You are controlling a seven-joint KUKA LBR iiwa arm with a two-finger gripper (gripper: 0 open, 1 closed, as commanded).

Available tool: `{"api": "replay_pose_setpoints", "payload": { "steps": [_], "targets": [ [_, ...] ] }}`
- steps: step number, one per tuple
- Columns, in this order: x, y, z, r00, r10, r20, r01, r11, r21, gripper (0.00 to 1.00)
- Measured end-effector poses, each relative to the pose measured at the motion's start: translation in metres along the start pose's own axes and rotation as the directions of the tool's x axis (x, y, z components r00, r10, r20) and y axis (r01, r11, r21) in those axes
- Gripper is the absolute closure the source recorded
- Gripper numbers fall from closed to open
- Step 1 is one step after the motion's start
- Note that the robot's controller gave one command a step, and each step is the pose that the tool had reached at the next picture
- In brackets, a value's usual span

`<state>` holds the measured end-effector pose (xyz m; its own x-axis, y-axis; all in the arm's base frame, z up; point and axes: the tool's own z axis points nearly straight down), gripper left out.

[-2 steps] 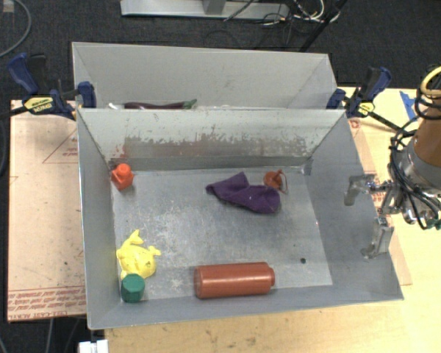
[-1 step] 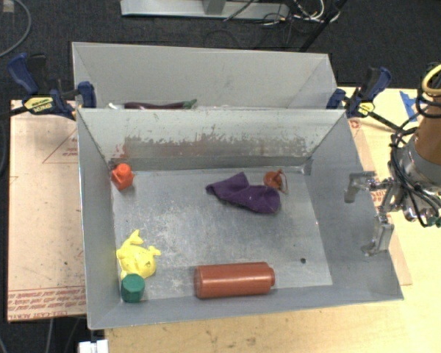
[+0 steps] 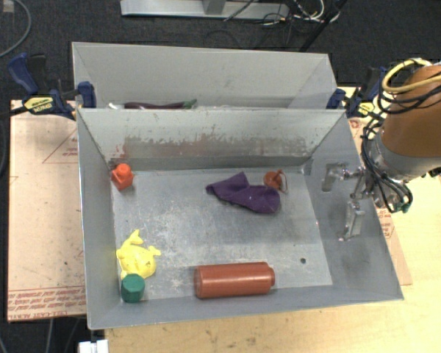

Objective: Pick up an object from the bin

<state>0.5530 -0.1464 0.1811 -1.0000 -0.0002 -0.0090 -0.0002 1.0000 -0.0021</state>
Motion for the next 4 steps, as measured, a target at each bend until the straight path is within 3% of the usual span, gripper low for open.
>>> {"api": "replay_pose_setpoints", "payload": {
  "steps": [1,2,3,4],
  "targets": [
    [-0.045,0.027,0.066,0.968,-0.252,-0.002,0.252,0.968,-0.003,0.00],
    [-0.055,0.062,0.094,0.920,-0.393,-0.002,0.393,0.920,-0.003,0.00],
    [-0.099,0.105,0.057,0.975,-0.220,0.007,0.220,0.975,-0.002,0.00],
    [-0.081,0.122,0.111,0.943,-0.332,0.001,0.332,0.943,-0.003,1.00]
  ]
}}
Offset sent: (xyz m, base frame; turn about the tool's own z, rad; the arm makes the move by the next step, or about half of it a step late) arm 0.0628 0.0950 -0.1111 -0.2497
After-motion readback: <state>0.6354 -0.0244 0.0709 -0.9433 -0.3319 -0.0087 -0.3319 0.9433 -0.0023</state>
